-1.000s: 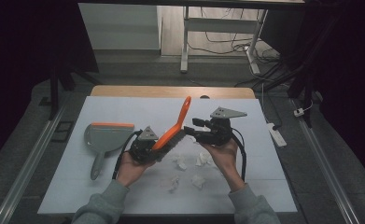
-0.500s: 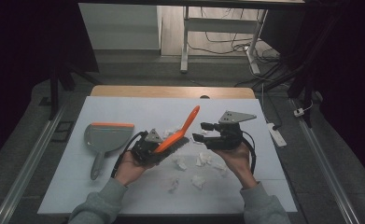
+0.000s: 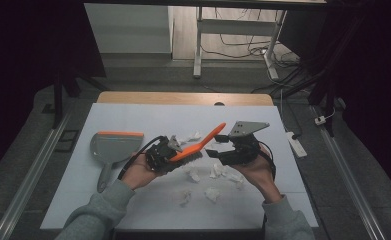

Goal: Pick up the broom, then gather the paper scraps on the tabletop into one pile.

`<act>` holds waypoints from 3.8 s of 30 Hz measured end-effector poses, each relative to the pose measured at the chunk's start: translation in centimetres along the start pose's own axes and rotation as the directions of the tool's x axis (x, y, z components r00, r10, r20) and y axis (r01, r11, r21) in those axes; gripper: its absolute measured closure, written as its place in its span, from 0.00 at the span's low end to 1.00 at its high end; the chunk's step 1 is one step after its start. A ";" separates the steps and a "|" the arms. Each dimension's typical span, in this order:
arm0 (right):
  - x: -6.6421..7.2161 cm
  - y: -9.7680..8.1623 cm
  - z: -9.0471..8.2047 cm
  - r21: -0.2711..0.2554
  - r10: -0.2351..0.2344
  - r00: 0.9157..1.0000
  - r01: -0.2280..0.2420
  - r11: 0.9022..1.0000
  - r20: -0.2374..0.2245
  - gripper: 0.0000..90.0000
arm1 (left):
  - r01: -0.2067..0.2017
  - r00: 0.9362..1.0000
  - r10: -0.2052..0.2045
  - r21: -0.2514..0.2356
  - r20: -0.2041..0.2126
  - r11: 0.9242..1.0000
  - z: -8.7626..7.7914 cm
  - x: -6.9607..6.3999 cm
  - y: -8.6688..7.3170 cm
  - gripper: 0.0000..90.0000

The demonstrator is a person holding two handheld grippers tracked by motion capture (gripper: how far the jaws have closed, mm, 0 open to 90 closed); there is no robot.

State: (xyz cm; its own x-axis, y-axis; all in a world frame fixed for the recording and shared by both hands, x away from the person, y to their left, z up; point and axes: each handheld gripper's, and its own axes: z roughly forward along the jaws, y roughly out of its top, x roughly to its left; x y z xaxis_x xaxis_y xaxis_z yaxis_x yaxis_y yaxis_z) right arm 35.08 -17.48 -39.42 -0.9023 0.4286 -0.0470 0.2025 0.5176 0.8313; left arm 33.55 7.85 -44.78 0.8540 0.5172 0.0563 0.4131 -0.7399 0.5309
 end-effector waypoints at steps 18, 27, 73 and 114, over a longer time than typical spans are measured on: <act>1.0 -0.5 2.5 0.190 -0.138 0.988 0.150 0.970 -0.075 0.45 | -0.210 0.976 0.199 0.136 0.089 0.968 0.6 -2.0 2.4 0.88; 1.8 -1.1 4.5 0.331 -0.194 0.968 0.238 0.913 -0.159 0.50 | -0.259 0.962 0.242 0.154 0.123 0.953 1.2 -2.4 2.5 0.88; -1.8 -2.0 1.1 0.241 -0.080 0.997 0.082 0.967 -0.020 0.79 | 0.222 0.949 -0.268 -0.248 -0.169 0.943 -6.4 -0.6 -11.8 0.30; -9.3 -6.6 -6.4 0.328 0.216 0.863 -0.389 0.861 0.457 0.79 | 0.320 0.897 -0.389 -0.296 -0.210 0.900 -5.4 0.2 -18.4 0.31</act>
State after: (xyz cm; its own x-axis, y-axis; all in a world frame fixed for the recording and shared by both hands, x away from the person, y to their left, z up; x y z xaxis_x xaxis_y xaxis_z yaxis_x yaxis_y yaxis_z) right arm 39.69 -29.60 -40.94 -0.5612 0.8198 -0.1139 0.6502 0.5218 0.5522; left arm 24.43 23.88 -49.92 0.5392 0.8419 0.0219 0.5518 -0.3728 0.7460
